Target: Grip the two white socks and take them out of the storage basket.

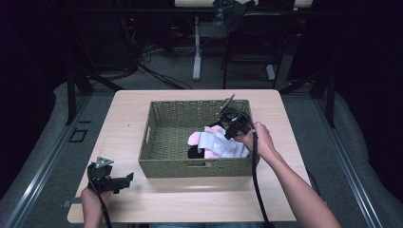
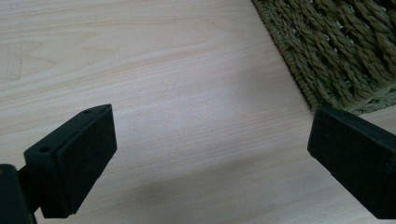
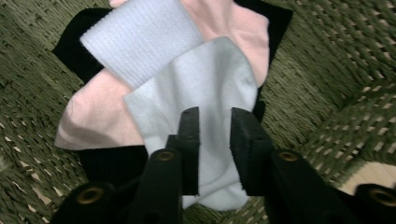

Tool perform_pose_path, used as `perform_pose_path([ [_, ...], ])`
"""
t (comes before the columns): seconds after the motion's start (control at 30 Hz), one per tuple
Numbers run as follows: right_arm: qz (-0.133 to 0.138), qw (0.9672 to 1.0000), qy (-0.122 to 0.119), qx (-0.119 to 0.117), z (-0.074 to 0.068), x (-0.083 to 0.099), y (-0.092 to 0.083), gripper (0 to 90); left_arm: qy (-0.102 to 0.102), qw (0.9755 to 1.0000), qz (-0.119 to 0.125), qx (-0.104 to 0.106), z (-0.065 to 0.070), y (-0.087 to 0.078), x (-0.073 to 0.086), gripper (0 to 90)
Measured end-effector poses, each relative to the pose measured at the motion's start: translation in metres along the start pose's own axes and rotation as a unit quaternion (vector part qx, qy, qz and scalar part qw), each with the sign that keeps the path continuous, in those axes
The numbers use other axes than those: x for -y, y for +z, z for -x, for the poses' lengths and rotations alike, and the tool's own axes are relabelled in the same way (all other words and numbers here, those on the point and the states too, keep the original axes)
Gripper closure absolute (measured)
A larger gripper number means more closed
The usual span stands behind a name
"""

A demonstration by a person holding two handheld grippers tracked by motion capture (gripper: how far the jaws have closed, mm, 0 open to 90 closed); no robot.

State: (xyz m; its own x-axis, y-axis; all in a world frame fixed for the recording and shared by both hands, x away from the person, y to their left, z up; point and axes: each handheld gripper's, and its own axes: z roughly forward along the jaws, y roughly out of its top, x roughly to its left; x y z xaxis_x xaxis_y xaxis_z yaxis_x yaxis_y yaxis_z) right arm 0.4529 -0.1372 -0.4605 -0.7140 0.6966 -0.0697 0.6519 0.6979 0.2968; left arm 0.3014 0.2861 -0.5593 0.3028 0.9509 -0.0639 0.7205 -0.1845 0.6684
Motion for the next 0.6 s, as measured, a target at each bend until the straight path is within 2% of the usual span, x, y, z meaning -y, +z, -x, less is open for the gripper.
perform_pose_path([
  [0.1, -0.013, 0.9999, -0.004, 0.003, -0.004, -0.004, 0.01, 61.1, -0.001, 1.0, 0.001, 0.0, -0.001, 0.0, 0.0, 1.4],
  [0.2, -0.018, 0.9998, 0.0, 0.006, -0.005, -0.007, 0.02, 57.5, -0.001, 1.0, 0.001, 0.0, -0.001, 0.0, 0.0, 1.4],
  [0.23, -0.024, 0.9997, 0.0, 0.005, -0.005, -0.008, 0.023, 58.1, -0.001, 1.0, 0.001, 0.0, -0.001, 0.0, 0.0, 1.4],
  [0.3, -0.029, 0.9996, -0.006, 0.002, -0.005, -0.009, 0.026, 70.3, -0.001, 1.0, 0.0, 0.0, -0.001, 0.0, 0.0, 1.4],
  [0.37, -0.044, 0.9989, -0.014, 0.006, -0.006, -0.01, 0.026, 77.1, -0.001, 1.0, 0.0, -0.001, -0.001, 0.0, 0.0, 1.4],
  [0.5, -0.05, 0.9985, -0.02, 0.01, -0.006, -0.01, 0.02, 79.0, 0.0, 1.0, -0.002, -0.001, -0.001, 0.0, 0.0, 1.5],
  [0.6, -0.042, 0.999, -0.015, 0.006, -0.003, -0.009, 0.011, 79.0, 0.0, 1.0, -0.001, -0.001, -0.001, 0.0, 0.0, 1.5],
])
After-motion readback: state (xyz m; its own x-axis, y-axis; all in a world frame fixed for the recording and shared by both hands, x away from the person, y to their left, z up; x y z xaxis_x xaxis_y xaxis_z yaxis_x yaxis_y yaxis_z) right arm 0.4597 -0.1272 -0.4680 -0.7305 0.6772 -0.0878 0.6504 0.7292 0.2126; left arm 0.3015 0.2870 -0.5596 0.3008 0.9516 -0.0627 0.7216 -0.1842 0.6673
